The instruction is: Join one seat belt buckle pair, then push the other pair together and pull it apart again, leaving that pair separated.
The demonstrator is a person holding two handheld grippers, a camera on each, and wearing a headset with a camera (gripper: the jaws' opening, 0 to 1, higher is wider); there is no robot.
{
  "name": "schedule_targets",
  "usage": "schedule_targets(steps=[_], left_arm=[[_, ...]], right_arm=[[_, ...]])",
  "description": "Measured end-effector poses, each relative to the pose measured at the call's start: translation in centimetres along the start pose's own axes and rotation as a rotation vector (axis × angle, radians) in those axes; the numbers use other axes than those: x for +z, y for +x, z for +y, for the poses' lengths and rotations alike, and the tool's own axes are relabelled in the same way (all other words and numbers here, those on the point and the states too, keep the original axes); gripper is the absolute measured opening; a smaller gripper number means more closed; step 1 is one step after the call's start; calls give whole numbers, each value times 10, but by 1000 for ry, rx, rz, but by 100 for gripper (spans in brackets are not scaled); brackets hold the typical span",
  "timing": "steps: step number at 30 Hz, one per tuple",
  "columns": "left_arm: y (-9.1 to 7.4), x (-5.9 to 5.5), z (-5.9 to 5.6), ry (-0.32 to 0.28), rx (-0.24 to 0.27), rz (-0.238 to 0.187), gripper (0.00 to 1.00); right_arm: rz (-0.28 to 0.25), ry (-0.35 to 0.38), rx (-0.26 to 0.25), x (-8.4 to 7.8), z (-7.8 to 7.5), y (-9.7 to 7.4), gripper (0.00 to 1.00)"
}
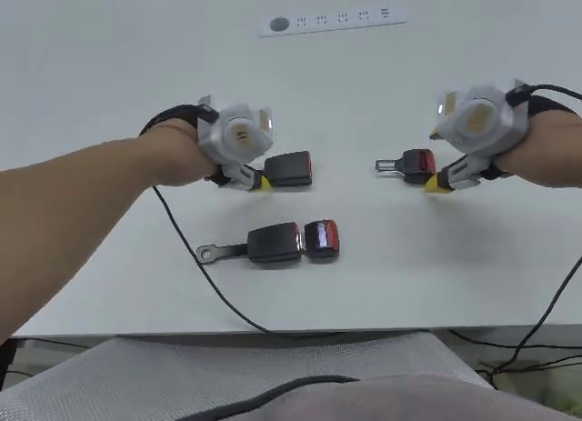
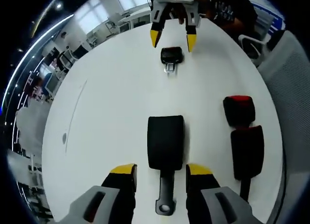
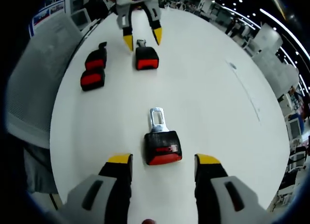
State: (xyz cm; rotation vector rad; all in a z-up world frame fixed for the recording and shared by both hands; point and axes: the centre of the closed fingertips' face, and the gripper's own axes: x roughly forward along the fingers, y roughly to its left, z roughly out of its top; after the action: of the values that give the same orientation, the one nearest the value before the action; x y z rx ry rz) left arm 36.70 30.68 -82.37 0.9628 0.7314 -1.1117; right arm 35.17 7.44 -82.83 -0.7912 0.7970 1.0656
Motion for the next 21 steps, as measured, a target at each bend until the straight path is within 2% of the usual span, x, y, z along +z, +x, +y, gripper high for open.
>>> schedule_targets(steps=[3,4,5,9,12,15,17,20,21], left_arm=[[-20,3,-6,-77,26,-63,43],[-31,7,-8,-80,48,-104,43],[-37,7,-10,-74,63,-125,43],[-58,-11,-34,-93,66,-121,50],[-70,-25,-47,-148,93,-125,58],[-87,-38,-58,-246,136,-148,68],[-98,-47,-65,-281,164,-150,70],[-109,-53,-74,-329,194,-168,75],[-112,-56,-82,-359,192,-181,77]], right_arm=[[-49,51,-20,5,7,-13,56],[-63,59,-33,7,11,-19,58],[-76,60,-37,8,14,-22,59],[-125,91,-43,14,36,-36,66],[-143,98,-40,16,52,-44,71],[-163,114,-50,17,65,-54,76],[-177,128,-55,18,71,-60,77],[-192,142,-69,18,81,-69,80],[-195,146,-75,17,82,-71,81]])
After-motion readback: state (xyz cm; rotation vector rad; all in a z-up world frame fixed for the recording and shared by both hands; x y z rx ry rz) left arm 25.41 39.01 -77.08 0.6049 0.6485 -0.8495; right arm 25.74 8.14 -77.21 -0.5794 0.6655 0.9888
